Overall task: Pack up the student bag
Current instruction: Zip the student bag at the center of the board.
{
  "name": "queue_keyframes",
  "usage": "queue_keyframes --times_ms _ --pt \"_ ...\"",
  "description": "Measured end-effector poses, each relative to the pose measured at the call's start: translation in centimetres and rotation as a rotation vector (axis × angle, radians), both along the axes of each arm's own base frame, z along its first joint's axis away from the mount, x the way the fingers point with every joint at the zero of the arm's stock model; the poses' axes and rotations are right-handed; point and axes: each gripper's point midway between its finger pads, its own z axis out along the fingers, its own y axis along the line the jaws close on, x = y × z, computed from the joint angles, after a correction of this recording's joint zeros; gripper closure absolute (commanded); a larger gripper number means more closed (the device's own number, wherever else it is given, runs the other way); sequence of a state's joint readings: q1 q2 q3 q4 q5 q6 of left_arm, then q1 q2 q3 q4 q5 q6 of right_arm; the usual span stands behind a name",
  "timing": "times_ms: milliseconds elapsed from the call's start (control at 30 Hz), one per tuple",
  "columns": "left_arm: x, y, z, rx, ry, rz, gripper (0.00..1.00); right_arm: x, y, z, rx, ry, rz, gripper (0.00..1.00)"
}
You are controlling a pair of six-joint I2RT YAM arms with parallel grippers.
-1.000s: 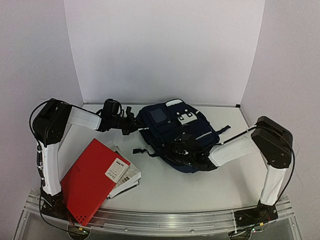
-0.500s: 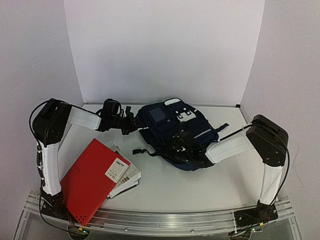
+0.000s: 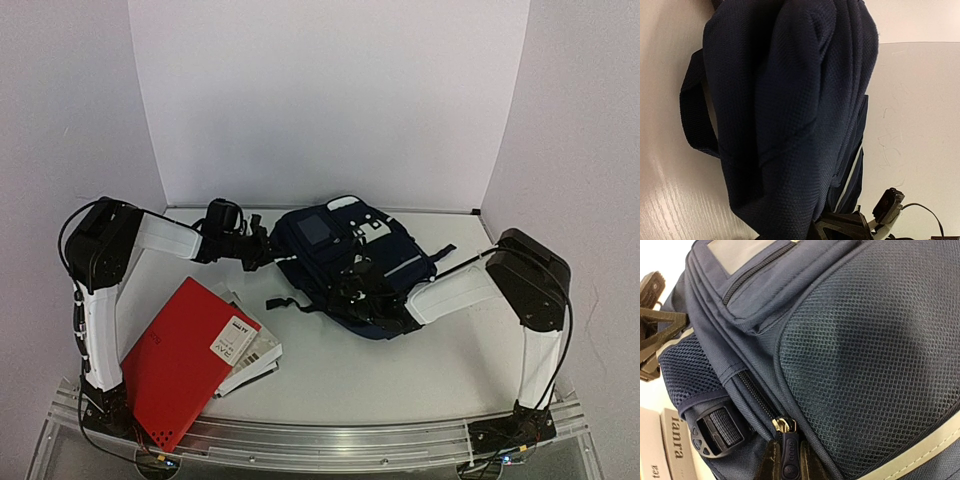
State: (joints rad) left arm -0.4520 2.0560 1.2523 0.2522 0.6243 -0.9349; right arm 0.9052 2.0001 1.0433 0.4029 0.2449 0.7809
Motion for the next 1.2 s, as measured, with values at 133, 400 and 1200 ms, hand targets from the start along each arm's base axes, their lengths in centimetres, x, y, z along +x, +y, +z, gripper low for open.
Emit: queue_keyframes --times_ms 133,400,1200 --pt "-0.2 0.5 -0.6 0.016 0.03 0.003 1.0 -0.7 -0.5 0.5 -0.069 -0.043 0.054 1.0" --pt "1.4 1.2 1.0 -0.006 0.026 -0.016 1.0 -4.2 -1.3 2.2 -0.156 -0.108 0.156 1.0" --pt "8.3 5.7 -0.9 0.191 -0.049 0.102 0.27 -6.4 -4.5 1.2 -0.361 -0.061 0.019 1.0"
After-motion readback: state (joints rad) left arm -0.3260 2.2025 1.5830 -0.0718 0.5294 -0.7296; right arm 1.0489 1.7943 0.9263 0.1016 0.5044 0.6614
